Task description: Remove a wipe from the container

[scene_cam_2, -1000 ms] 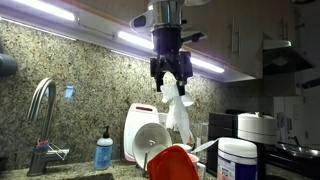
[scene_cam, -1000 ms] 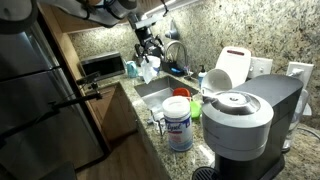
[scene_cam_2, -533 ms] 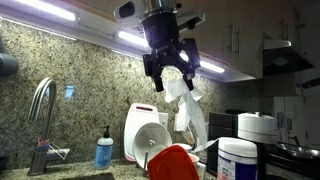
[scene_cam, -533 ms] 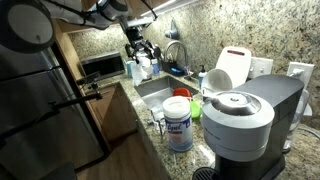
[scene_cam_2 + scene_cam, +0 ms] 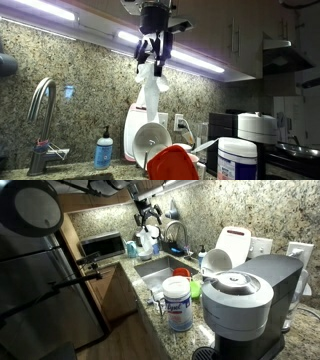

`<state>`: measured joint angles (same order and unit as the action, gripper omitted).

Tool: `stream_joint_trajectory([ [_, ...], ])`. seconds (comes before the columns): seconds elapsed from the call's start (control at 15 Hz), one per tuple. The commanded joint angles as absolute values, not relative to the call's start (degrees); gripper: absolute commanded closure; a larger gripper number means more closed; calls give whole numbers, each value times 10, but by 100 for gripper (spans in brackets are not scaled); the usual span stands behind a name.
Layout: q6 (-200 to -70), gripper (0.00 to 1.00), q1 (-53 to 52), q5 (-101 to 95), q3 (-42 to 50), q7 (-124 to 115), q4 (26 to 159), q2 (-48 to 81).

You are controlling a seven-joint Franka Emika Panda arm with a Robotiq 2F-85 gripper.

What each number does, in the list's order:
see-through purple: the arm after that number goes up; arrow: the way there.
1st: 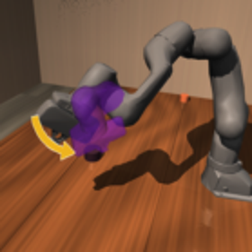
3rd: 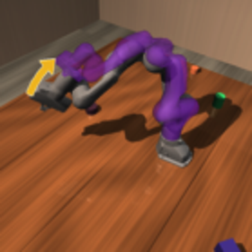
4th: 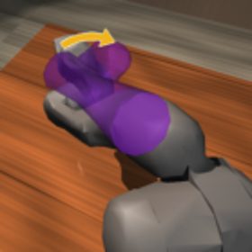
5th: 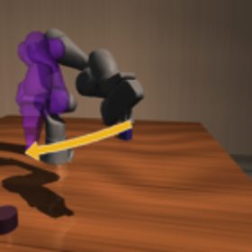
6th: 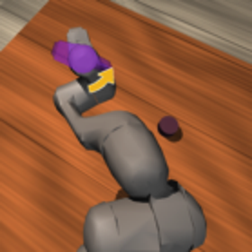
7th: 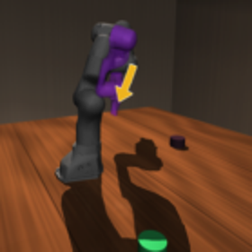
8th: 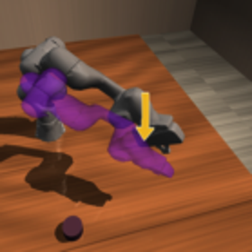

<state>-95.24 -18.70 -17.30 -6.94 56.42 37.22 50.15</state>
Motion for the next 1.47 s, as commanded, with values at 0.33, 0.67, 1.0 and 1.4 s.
stream_joint_trajectory([
  [0.33,-985,0,-188,-167,-57,536,352,524],
  [0.67,-947,0,-199,-181,-52,541,342,555],
  [1.0,-966,0,-205,-187,-56,541,342,552],
  [1.4,-949,0,-208,-205,-49,542,332,569],
])
